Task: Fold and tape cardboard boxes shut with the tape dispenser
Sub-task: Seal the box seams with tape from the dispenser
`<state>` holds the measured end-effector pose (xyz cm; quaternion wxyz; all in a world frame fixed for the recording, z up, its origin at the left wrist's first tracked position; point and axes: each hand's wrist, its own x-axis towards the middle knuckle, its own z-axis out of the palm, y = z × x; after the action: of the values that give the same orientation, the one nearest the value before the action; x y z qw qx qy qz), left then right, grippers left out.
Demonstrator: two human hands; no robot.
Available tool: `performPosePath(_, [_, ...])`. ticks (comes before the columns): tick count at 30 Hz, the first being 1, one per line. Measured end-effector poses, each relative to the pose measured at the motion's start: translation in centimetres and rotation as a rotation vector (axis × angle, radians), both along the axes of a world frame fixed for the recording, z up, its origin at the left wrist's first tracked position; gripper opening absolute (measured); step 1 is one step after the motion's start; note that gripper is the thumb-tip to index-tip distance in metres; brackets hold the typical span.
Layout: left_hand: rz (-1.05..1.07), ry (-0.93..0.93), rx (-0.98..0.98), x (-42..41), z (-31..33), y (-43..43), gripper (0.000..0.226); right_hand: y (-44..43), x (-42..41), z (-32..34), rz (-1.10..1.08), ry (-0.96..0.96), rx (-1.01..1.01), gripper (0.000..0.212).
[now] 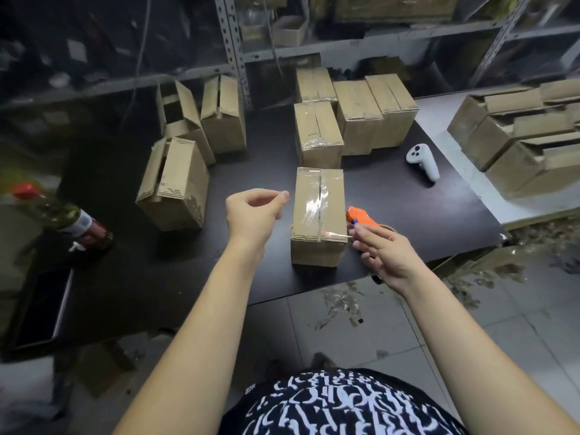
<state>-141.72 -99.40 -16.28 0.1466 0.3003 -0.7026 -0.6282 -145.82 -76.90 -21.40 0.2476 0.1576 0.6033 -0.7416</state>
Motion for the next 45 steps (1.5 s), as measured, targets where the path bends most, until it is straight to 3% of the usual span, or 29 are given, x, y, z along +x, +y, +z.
performPosePath(4, [0.016, -0.053, 0.049, 0.9, -0.9, 0.5, 0.007, -0.2, 0.2, -0.9, -0.125, 0.033, 0.124, 0.003])
performPosePath(9, [0.033, -0.082, 0.125, 1.9, -2.1, 1.1, 0.008, 0.2, 0.6, -1.2, -0.105, 0.161, 0.338, 0.003])
performPosePath(15, [0.108, -0.070, 0.137, 2.8, -3.5, 1.6, 0.010, 1.0, 1.3, -1.4, 0.037, 0.027, 0.327, 0.012])
performPosePath(20, [0.093, -0.040, 0.156, 2.9, -3.5, 2.2, 0.008, 0.9, 1.5, -2.0, 0.038, 0.048, 0.407, 0.014])
performPosePath(23, [0.105, -0.042, 0.191, 2.8, -3.4, 1.9, 0.009, 1.1, 1.7, -1.8, 0.018, -0.041, 0.329, 0.014])
performPosePath(28, [0.131, -0.071, 0.241, 2.5, -3.7, 1.8, 0.007, 0.9, 1.4, -1.6, -0.111, 0.047, 0.337, 0.006])
performPosePath(34, [0.177, -0.148, 0.290, 2.5, -5.3, 1.6, 0.010, 0.6, 0.4, -1.0, -0.076, 0.129, 0.354, 0.008])
performPosePath(45, [0.202, -0.188, 0.316, 1.2, -6.8, 1.0, 0.009, -0.4, -1.7, -1.2, -0.065, 0.069, 0.362, 0.006])
